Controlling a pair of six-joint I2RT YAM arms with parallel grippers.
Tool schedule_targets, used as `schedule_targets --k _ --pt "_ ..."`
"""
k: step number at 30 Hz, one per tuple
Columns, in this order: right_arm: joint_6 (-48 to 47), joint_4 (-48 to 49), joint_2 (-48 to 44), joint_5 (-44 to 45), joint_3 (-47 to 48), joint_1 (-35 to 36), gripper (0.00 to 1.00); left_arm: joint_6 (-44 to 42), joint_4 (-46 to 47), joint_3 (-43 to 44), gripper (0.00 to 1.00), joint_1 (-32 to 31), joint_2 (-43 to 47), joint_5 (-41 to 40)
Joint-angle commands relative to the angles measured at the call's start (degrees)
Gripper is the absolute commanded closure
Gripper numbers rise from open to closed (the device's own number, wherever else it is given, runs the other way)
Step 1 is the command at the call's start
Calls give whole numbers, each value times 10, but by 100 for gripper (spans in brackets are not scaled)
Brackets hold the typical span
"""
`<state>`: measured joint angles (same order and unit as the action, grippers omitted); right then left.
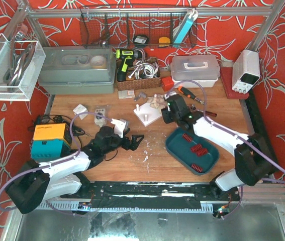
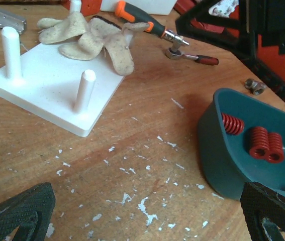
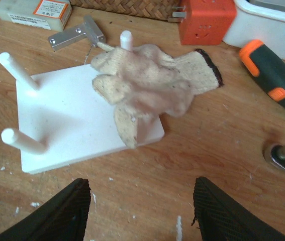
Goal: Install the large spring
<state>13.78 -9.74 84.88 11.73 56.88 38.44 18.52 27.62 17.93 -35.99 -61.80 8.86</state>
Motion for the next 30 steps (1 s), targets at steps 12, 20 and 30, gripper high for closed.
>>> schedule_targets --k 12,20,30 --pt "4 -58 175 35 151 -10 45 -6 37 -12 0 -2 46 -59" --pt "5 -86 211 79 203 -10 55 -15 6 9 0 -2 46 -63" --pt "10 -130 230 90 240 -10 77 -16 -3 15 0 -2 37 -67"
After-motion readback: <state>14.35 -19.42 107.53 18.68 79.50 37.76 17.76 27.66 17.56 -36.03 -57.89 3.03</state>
